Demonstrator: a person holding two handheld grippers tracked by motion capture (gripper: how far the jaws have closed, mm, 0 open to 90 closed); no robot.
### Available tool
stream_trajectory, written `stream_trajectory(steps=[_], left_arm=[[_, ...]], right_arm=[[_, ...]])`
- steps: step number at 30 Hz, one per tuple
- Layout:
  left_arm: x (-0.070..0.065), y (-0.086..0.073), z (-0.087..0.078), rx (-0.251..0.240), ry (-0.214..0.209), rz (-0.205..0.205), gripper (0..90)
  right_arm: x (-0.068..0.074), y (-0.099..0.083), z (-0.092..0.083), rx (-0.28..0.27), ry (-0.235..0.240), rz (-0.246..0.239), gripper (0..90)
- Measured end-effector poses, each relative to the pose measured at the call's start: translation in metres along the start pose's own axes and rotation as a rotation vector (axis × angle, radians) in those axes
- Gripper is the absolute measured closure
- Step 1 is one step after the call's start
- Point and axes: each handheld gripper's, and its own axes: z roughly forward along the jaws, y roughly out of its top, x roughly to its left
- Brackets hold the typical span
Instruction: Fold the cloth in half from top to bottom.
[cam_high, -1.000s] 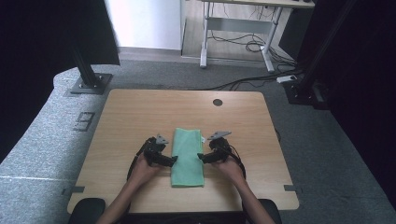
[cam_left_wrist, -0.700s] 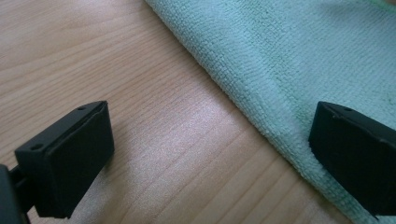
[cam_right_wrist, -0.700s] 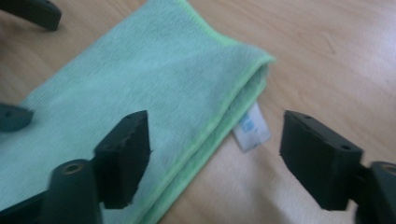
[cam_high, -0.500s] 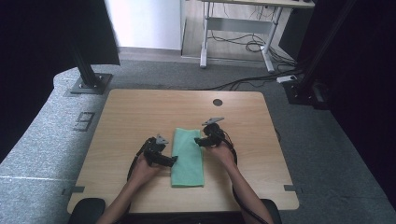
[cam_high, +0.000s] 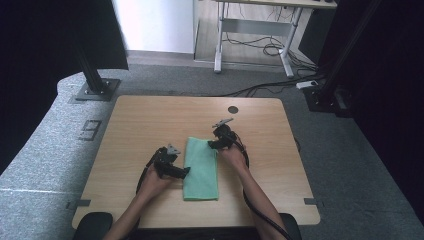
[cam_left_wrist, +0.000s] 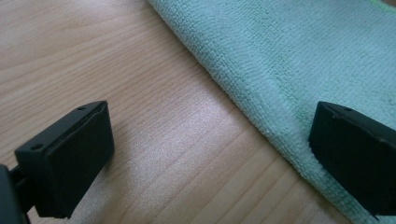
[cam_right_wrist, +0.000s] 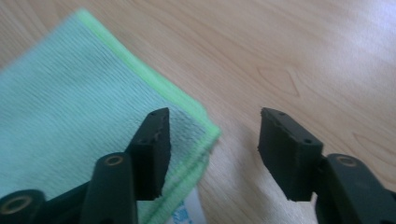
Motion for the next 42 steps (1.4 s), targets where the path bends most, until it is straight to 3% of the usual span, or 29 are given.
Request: stream_trajectory(steps=[3, 11, 13, 21, 28, 37, 42], left_arm=[[0.0, 0.0, 0.0, 0.0, 0.002, -0.003, 0.1], [0.0, -0.002, -0.003, 0.005, -0.009, -0.006, 0.4], [-0.001, -0.004, -0.005, 0.009, -0.012, -0.005, 0.5], [-0.003, -0.005, -0.006, 0.006, -0.003, -0.002, 0.3], [-0.001, -0.003, -0.005, 0.005, -0.016, -0.006, 0.9], [-0.001, -0.001, -0.003, 0.003, 0.01, -0.019, 2.1], [-0.002, -0.002, -0.002, -0.003, 0.018, -0.026, 1.5]], right_arm=[[-0.002, -0.005, 0.002, -0.003, 0.013, 0.014, 43.9], [0.002, -0.008, -0.001, -0.016, 0.097, 0.047, 77.5], [0.002, -0.009, -0.001, -0.018, 0.114, 0.055, 81.8], [0.007, -0.006, -0.004, -0.016, 0.081, -0.022, 84.5], [0.009, 0.0, -0.023, -0.061, 0.111, -0.029, 84.8], [0.013, 0.005, -0.047, -0.106, 0.146, -0.045, 85.2], [0.02, 0.005, -0.067, -0.14, 0.163, -0.078, 85.1]])
